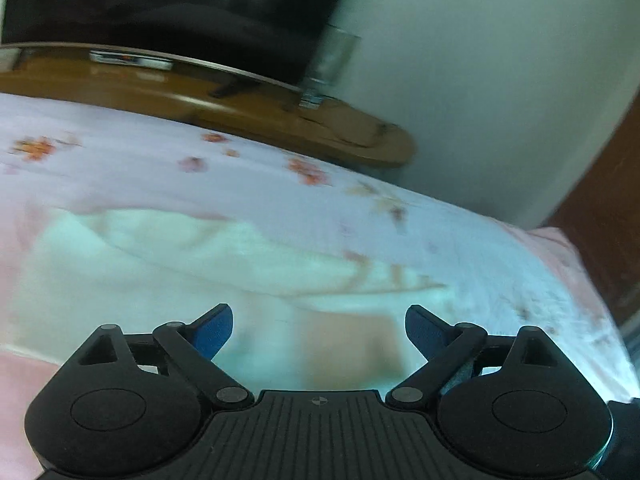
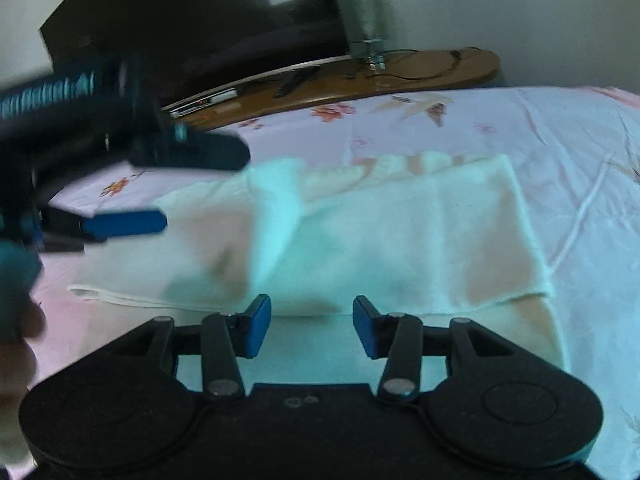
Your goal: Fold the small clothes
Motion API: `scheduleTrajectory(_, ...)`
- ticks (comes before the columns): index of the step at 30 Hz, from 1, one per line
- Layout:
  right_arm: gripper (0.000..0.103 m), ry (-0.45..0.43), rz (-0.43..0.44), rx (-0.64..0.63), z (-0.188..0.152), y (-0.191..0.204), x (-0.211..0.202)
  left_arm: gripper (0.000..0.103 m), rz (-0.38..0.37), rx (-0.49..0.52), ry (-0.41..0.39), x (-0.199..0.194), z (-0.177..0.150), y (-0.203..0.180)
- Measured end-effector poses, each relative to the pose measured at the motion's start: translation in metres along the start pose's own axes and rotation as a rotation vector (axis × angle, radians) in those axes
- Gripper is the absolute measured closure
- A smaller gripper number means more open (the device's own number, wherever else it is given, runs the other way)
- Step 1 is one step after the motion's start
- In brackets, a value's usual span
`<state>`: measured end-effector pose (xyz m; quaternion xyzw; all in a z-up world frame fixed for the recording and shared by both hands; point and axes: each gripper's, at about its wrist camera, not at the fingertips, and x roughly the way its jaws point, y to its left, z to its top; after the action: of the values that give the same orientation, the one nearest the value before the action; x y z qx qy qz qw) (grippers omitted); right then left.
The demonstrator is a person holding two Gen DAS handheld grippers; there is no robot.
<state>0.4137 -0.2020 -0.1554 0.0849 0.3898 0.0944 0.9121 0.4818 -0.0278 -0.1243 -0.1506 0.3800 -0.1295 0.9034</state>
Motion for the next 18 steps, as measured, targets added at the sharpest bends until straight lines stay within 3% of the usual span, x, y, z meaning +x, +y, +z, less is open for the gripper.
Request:
scheduleTrajectory(4,0.055,0.017,0.041,0.039,0.007,0.006,0.014,0.010,0.128,-0.058,-0.015,-0.022,-0.004,0.054)
scheduleTrajectory(7,0.055,0.035,0.057,0.154,0.011,-0.008,0.023,0.010,0.211,-0.067,-0.010,-0.034,-0.017,0.086)
scheduleTrajectory(9,0.058,0.018,0.024,0.194,0.013,-0.014,0.019,0.010,0.249,-0.059,-0.007,-0.038,-0.028,0.098)
scheduleTrajectory(12,0.053,-0.049,-0.078,0.149,0.008,-0.013,0.007,0.010,0.301,-0.032,-0.016,-0.047,-0.040,0.107)
scheduleTrajectory(14,0.054,-0.005,-0.104,0.134,0.011,-0.017,0.017,0.010,0.327,-0.039,-0.021,-0.051,-0.046,0.113)
scheduleTrajectory(16,0.061,0.005,-0.074,0.141,0.012,-0.018,0.023,0.010,0.346,-0.056,-0.024,-0.053,-0.048,0.120)
scheduleTrajectory(17,0.070,0.000,-0.067,0.121,0.012,-0.014,0.024,0.010,0.352,-0.060,-0.024,-0.054,-0.049,0.122)
scheduleTrajectory(18,0.087,0.002,-0.058,0.094,0.012,-0.008,0.026,0.010,0.357,-0.063,-0.022,-0.054,-0.050,0.124)
